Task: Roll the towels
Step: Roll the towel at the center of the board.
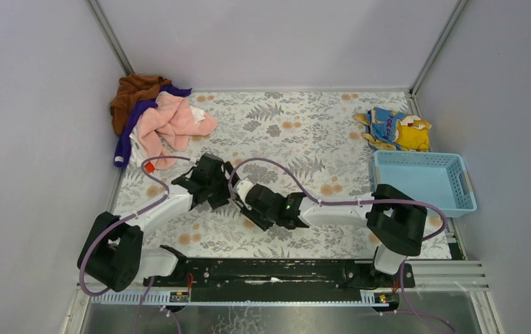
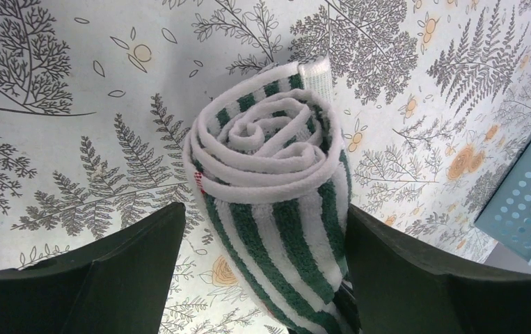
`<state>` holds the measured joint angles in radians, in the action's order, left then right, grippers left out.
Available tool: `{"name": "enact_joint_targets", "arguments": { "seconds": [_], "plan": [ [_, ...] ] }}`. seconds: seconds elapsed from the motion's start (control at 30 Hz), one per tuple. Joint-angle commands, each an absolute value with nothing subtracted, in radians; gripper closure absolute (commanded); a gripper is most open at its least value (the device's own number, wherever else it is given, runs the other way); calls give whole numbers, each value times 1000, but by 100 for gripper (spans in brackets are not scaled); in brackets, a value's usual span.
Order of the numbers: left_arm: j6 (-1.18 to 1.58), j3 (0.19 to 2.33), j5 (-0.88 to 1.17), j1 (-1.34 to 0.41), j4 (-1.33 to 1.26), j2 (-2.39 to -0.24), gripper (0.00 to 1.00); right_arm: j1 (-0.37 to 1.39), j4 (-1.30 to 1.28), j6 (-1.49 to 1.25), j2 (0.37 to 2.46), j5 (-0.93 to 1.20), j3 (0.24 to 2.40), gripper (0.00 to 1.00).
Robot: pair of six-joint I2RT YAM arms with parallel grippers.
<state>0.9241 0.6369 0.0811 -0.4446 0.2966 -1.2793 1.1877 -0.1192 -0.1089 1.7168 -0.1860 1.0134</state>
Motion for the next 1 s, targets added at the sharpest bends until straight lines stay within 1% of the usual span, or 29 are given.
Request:
{"name": "enact_joint_targets", "arguments": {
  "seconds": [0.0, 0.1, 0.2, 0.23, 0.33, 0.43, 0.5, 0.6, 0.83, 0.97],
  "plan": [
    [908, 617, 83, -434, 332, -1307, 20, 1147, -170, -171, 1738, 47, 945, 63],
    [909, 613, 95, -434, 292, -1372, 23, 1131, -161, -175, 1733, 78, 930, 62],
    [908, 611, 94, -435, 259, -1435, 31, 1123, -168, -181, 1729, 82, 928, 60],
    [908, 611, 94, -435, 251, -1456, 35, 1124, -181, -183, 1728, 74, 935, 58],
    [909, 607, 100, -442, 235, -1504, 45, 1124, -244, -189, 1721, 14, 993, 47],
    [911, 601, 97, -454, 232, -1525, 50, 1132, -291, -185, 1710, -94, 1060, 33],
    [910, 596, 95, -458, 233, -1530, 51, 1144, -308, -175, 1713, -184, 1097, 26],
    [906, 591, 98, -460, 235, -1535, 51, 1174, -329, -152, 1742, -319, 1155, 21],
    [902, 591, 103, -465, 238, -1555, 51, 1248, -297, -114, 1840, -453, 1232, 18],
    [902, 593, 105, -469, 236, -1557, 51, 1256, -260, -118, 1889, -445, 1239, 16]
  ]
}}
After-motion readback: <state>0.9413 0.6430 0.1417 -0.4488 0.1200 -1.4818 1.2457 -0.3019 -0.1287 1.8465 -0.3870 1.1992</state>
